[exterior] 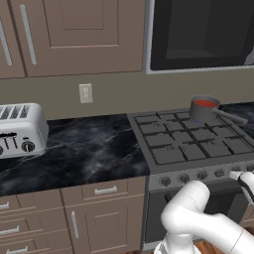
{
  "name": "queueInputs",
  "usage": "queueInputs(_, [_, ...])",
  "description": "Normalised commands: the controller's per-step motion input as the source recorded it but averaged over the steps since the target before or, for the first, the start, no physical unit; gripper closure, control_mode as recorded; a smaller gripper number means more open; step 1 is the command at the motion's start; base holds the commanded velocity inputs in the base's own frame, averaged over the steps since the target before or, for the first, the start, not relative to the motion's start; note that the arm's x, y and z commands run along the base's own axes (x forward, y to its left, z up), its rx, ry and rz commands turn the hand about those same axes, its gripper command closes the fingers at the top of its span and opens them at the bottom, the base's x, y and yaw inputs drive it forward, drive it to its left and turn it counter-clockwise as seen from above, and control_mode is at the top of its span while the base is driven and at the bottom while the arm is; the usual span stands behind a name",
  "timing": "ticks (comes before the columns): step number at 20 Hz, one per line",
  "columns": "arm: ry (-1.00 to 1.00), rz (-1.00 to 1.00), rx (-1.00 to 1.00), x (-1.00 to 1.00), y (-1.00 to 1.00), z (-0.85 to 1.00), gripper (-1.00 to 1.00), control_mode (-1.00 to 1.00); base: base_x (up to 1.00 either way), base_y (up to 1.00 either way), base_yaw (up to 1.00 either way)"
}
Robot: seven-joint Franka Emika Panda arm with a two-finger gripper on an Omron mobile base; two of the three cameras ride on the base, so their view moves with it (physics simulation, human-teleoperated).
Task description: Wait until the marinara sauce is simmered to a deep red color and then turn off the stove.
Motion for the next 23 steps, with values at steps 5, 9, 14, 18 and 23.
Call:
queueInputs(5, [-0.04, -0.20, 0.19, -0.05, 0.00, -0.18, 1.00, -1.00, 0.00, 0.00, 0.00])
queueInputs(9, [-0.06, -0.21, 0.19, -0.08, 0.00, -0.20, 1.00, -1.00, 0.00, 0.00, 0.00])
queueInputs(14, [-0.06, -0.21, 0.17, -0.04, 0.00, -0.21, 1.00, -1.00, 0.00, 0.00, 0.00])
queueInputs(18, [-0.06, -0.21, 0.16, -0.03, 0.00, -0.23, 1.00, -1.00, 0.00, 0.00, 0.00])
queueInputs(23, [-0.05, -0.22, 0.15, -0.01, 0.00, -0.21, 1.00, -1.00, 0.00, 0.00, 0.00])
